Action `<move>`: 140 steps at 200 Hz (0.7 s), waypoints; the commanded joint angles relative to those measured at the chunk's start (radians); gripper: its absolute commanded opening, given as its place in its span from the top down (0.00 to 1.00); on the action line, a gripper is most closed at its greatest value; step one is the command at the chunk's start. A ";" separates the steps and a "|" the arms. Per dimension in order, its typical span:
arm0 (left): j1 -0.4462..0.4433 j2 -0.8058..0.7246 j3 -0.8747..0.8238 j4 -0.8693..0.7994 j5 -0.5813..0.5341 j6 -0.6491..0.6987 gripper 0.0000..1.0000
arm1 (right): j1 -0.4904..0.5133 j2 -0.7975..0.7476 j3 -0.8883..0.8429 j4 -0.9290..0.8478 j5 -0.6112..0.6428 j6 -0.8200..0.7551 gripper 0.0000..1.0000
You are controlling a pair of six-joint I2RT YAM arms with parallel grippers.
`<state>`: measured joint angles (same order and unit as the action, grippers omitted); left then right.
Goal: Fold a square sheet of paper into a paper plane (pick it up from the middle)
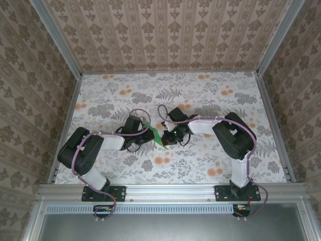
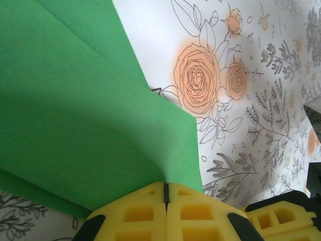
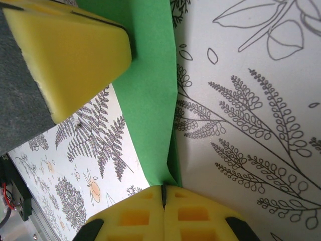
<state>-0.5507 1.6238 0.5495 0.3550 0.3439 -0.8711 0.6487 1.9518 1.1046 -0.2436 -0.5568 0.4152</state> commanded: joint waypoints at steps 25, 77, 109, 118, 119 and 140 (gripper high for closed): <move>0.131 -0.032 -0.067 -0.051 -0.065 -0.006 0.98 | 0.002 0.085 -0.043 -0.135 0.130 -0.016 1.00; 0.230 -0.151 -0.040 -0.103 -0.004 0.088 0.97 | 0.003 0.086 -0.039 -0.137 0.129 -0.015 1.00; 0.185 -0.236 -0.033 -0.068 0.017 0.106 0.96 | 0.004 0.087 -0.038 -0.137 0.124 -0.015 1.00; 0.160 -0.243 -0.028 -0.060 0.011 0.107 0.96 | 0.005 0.090 -0.037 -0.138 0.124 -0.015 1.00; 0.158 -0.243 -0.027 -0.059 0.011 0.106 0.96 | 0.005 0.090 -0.037 -0.137 0.124 -0.015 1.00; 0.101 -0.211 -0.005 -0.022 0.020 0.109 0.95 | 0.005 0.093 -0.037 -0.137 0.121 -0.016 1.00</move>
<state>-0.4007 1.3960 0.5079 0.2962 0.3435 -0.7982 0.6487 1.9572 1.1084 -0.2405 -0.5579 0.4152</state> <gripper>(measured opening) 0.048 0.048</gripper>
